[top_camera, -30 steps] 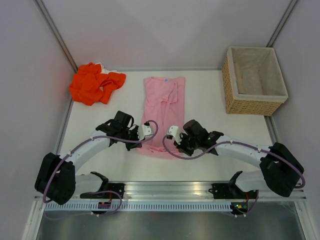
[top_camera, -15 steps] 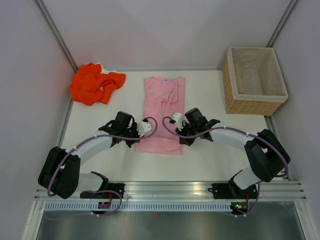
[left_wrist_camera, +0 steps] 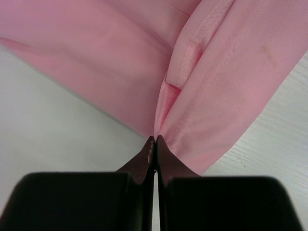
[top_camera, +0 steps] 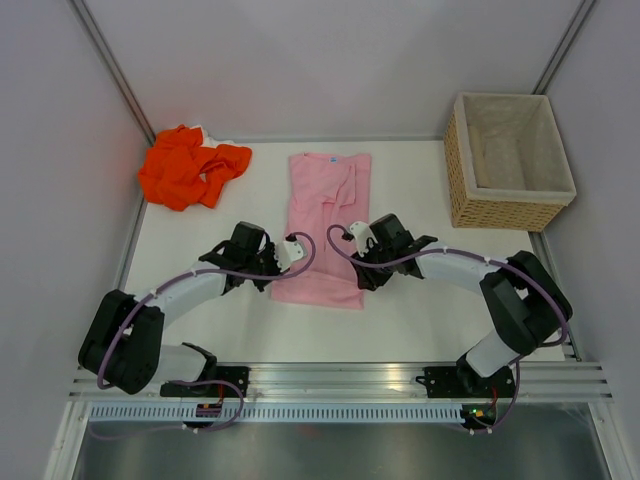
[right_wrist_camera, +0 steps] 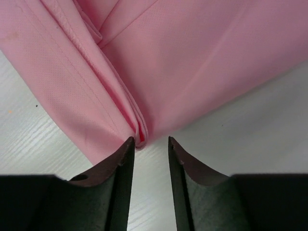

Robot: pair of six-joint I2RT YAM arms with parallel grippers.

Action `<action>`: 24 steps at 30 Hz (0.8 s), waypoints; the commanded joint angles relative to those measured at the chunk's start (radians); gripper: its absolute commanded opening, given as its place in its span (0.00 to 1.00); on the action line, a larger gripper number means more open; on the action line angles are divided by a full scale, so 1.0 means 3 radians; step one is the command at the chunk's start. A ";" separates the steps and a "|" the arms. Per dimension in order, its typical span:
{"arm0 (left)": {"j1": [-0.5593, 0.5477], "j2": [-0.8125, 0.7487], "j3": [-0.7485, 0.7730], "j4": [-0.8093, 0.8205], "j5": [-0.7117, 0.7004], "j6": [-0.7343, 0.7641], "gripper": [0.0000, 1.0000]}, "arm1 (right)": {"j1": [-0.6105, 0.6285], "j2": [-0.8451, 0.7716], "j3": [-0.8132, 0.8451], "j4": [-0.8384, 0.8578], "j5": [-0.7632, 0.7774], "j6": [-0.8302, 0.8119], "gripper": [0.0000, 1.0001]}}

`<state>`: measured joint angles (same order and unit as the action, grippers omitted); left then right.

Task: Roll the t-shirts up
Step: Roll the tshirt

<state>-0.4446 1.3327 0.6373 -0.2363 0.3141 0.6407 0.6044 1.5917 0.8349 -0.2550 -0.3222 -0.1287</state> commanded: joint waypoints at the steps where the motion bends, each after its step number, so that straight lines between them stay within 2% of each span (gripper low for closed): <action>1: 0.0004 -0.0009 -0.0023 0.0097 -0.0014 -0.0090 0.02 | -0.0016 -0.0349 0.0086 0.0037 0.0117 0.0280 0.41; 3: 0.0004 -0.0009 -0.0033 0.0097 -0.0029 -0.0095 0.03 | -0.0016 -0.0493 0.0009 0.0144 0.0128 0.0590 0.47; 5: -0.0001 -0.0014 -0.0048 0.0108 -0.0050 -0.0095 0.05 | 0.0015 -0.0647 -0.0164 0.0251 0.0148 0.0812 0.48; 7: 0.0004 -0.0024 -0.0079 0.0123 -0.0091 -0.0151 0.06 | 0.0076 -0.0673 -0.0317 0.0369 0.0194 0.1129 0.40; 9: -0.0001 -0.0035 -0.0109 0.0148 -0.0116 -0.0177 0.07 | 0.0117 -0.0653 -0.0400 0.0522 0.0184 0.1409 0.25; 12: -0.0001 -0.0040 -0.0110 0.0174 -0.0157 -0.0193 0.09 | 0.0250 -0.0592 -0.0614 0.0935 0.0046 0.1650 0.16; 20: -0.0006 -0.0070 -0.0084 0.0302 -0.0280 -0.0300 0.29 | 0.0296 -0.0275 -0.0732 0.1223 0.0281 0.1856 0.08; 24: -0.0001 -0.0106 -0.0084 0.0379 -0.0601 -0.0366 0.28 | 0.0291 -0.0070 -0.0768 0.1142 0.0368 0.1932 0.06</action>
<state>-0.4446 1.3308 0.6064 -0.1761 0.2161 0.5842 0.6937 1.5356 0.6212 0.0628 -0.2588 0.4080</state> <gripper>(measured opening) 0.285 0.063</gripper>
